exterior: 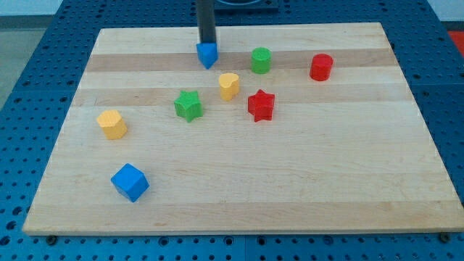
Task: Point at the yellow hexagon
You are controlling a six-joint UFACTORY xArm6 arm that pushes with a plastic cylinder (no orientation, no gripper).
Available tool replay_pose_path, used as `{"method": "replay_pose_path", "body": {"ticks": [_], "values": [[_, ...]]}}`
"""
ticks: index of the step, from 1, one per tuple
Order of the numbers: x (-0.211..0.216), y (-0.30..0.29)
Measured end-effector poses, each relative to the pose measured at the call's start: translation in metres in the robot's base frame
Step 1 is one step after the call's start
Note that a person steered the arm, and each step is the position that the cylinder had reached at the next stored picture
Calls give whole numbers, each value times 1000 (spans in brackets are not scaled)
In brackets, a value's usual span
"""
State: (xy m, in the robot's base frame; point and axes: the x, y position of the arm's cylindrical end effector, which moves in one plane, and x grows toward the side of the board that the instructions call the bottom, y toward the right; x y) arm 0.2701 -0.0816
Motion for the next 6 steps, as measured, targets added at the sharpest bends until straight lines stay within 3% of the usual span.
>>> {"method": "replay_pose_path", "body": {"ticks": [1, 2, 3, 4, 5, 6], "values": [[42, -9], [33, -18], [76, -80], [114, -106], [119, -184], [180, -189]]}}
